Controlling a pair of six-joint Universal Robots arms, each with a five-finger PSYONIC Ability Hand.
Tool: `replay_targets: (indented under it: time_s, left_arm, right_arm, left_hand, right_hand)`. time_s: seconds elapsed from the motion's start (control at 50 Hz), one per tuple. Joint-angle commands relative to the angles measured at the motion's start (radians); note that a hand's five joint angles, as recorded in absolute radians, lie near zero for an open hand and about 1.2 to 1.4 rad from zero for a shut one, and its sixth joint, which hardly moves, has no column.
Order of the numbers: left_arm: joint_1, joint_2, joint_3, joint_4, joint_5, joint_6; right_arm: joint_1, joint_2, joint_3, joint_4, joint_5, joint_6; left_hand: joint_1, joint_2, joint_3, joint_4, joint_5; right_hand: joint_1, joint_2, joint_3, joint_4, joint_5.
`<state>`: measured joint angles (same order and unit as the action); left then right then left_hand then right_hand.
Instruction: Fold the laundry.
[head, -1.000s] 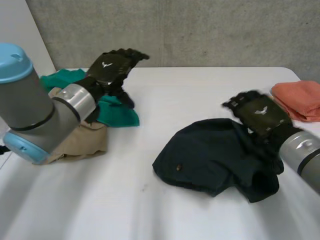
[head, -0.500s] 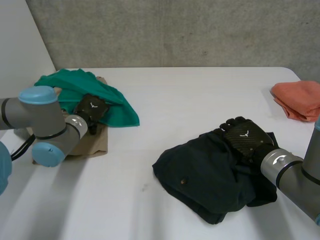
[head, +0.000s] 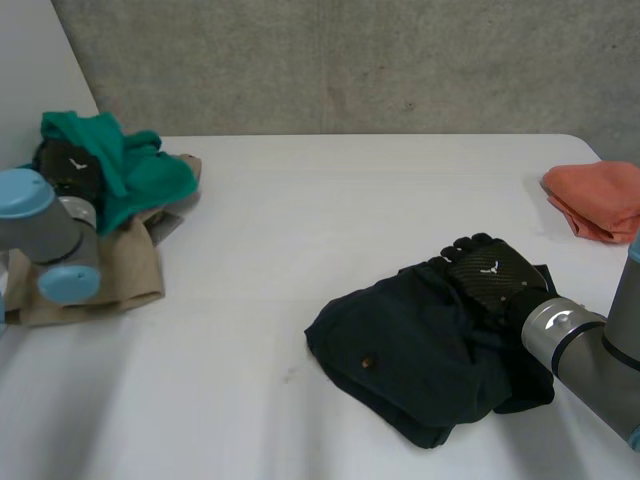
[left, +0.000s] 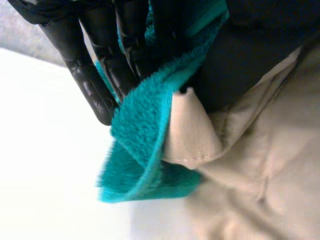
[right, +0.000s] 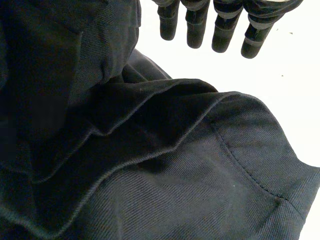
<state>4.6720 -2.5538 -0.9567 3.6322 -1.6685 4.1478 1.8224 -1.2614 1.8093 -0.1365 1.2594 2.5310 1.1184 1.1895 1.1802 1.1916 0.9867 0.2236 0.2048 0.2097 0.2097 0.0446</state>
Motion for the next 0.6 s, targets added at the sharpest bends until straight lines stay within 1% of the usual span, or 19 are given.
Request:
replay_targets:
  time_s: [0.02,0.08,0.1,0.12,0.14,0.16,0.18,0.24,0.3,0.32,0.38,0.4,0.46,0.48,0.54,0.56,0.6]
  left_arm:
    - [0.028,-0.006,0.003,0.005,0.009,0.02]
    - [0.019,-0.003,-0.031,0.003,0.01,0.015]
    - [0.011,0.007,-0.065,0.005,0.012,0.011]
    - [0.011,0.007,-0.065,0.005,0.012,0.011]
    - [-0.013,0.042,-0.114,0.005,0.013,-0.009]
    - [-0.028,0.07,-0.134,0.005,0.013,-0.026]
    - [-0.057,0.13,-0.173,0.005,0.015,-0.055]
    - [-0.091,0.236,-0.264,0.003,0.015,-0.121]
    - [-0.11,0.334,-0.333,-0.007,0.015,-0.175]
    - [-0.124,0.398,-0.374,-0.014,0.016,-0.21]
    - [-0.157,0.492,-0.439,-0.033,0.018,-0.265]
    - [-0.183,0.553,-0.482,-0.056,0.019,-0.299]
    - [-0.223,0.639,-0.539,-0.099,0.03,-0.346]
    - [-0.257,0.69,-0.575,-0.136,0.047,-0.375]
    - [-0.317,0.748,-0.625,-0.193,0.085,-0.423]
    - [-0.358,0.779,-0.652,-0.228,0.111,-0.461]
    - [-0.401,0.796,-0.672,-0.262,0.133,-0.506]
  right_arm:
    - [-0.002,-0.001,-0.002,0.0,0.0,0.0]
    - [-0.005,-0.001,-0.004,0.0,0.0,0.0]
    - [-0.008,-0.003,-0.005,0.0,0.0,0.002]
    - [-0.009,-0.003,-0.007,0.0,0.0,0.002]
    - [-0.011,-0.007,-0.01,0.001,0.0,0.002]
    - [-0.012,-0.013,-0.01,0.001,0.0,0.002]
    - [-0.014,-0.018,-0.016,0.003,-0.001,0.003]
    - [-0.012,-0.059,-0.022,0.008,0.003,0.003]
    - [-0.008,-0.108,-0.025,0.015,0.002,0.012]
    - [-0.006,-0.14,-0.027,0.018,0.0,0.018]
    - [-0.005,-0.19,-0.033,0.04,0.002,0.017]
    - [-0.012,-0.22,-0.048,0.069,0.0,0.018]
    - [-0.014,-0.263,-0.083,0.138,-0.002,0.02]
    - [-0.014,-0.288,-0.114,0.197,-0.006,0.02]
    - [-0.023,-0.308,-0.183,0.314,-0.009,0.018]
    - [-0.029,-0.308,-0.201,0.339,-0.008,0.018]
    - [-0.047,-0.309,-0.235,0.385,-0.006,0.011]
  left_hand:
    - [0.278,0.207,0.216,0.205,0.235]
    - [0.278,0.207,0.216,0.205,0.235]
    - [-0.015,-0.086,-0.077,-0.088,-0.058]
    - [-0.018,-0.089,-0.08,-0.091,-0.061]
    - [-0.623,-0.694,-0.685,-0.696,-0.666]
    - [-0.774,-0.845,-0.836,-0.847,-0.817]
    - [-0.813,-0.885,-0.875,-0.887,-0.856]
    - [-0.878,-0.949,-0.94,-0.951,-0.921]
    - [-0.878,-0.95,-0.94,-0.952,-0.921]
    - [-0.878,-0.95,-0.94,-0.952,-0.921]
    - [-0.876,-0.947,-0.937,-0.949,-0.918]
    - [-0.873,-0.944,-0.934,-0.946,-0.915]
    - [-0.876,-0.947,-0.937,-0.949,-0.918]
    - [-0.878,-0.95,-0.94,-0.952,-0.921]
    - [-0.881,-0.953,-0.943,-0.955,-0.924]
    - [-0.881,-0.953,-0.943,-0.955,-0.924]
    - [-0.881,-0.953,-0.943,-0.955,-0.924]
  right_hand:
    - [-0.049,-0.03,-0.035,-0.035,-0.045]
    - [-0.049,-0.03,-0.035,-0.035,-0.045]
    - [-0.049,-0.03,-0.035,-0.035,-0.045]
    - [-0.049,-0.03,-0.035,-0.035,-0.045]
    - [-0.049,-0.03,-0.035,-0.035,-0.045]
    - [-0.049,-0.03,-0.035,-0.035,-0.045]
    - [-0.049,-0.03,-0.035,-0.035,-0.045]
    - [-0.049,-0.03,-0.035,-0.035,-0.045]
    - [-0.049,-0.03,-0.035,-0.035,-0.045]
    - [-0.049,-0.03,-0.035,-0.035,-0.045]
    - [-0.049,-0.03,-0.035,-0.035,-0.045]
    - [-0.049,-0.03,-0.035,-0.035,-0.045]
    - [-0.049,-0.03,-0.035,-0.035,-0.045]
    - [-0.049,-0.03,-0.035,-0.035,-0.045]
    - [-0.049,-0.03,-0.035,-0.035,-0.045]
    - [-0.049,-0.03,-0.035,-0.035,-0.045]
    - [-0.049,-0.03,-0.035,-0.035,-0.045]
